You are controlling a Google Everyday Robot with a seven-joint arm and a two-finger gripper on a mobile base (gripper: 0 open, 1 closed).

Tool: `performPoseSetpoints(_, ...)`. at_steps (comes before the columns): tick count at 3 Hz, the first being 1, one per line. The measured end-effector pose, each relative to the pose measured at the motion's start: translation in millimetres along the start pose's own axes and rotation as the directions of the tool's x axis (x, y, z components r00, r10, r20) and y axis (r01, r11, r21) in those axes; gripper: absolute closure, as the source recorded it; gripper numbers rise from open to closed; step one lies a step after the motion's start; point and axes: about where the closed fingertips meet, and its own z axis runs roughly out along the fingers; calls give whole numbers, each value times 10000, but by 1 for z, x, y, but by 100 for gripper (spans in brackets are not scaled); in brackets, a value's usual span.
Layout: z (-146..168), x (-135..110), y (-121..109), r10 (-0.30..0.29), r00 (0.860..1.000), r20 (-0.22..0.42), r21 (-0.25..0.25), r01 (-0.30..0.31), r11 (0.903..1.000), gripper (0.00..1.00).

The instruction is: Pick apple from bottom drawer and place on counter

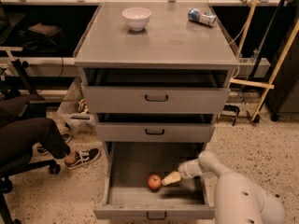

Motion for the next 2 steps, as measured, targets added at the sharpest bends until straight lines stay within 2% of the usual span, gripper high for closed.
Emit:
performPoseSetpoints(1,4,3,8,-26,9999,-131,-420,20,9991,0)
performPoseSetpoints(2,4,3,8,-27,9999,-131,-418,21,9991,0)
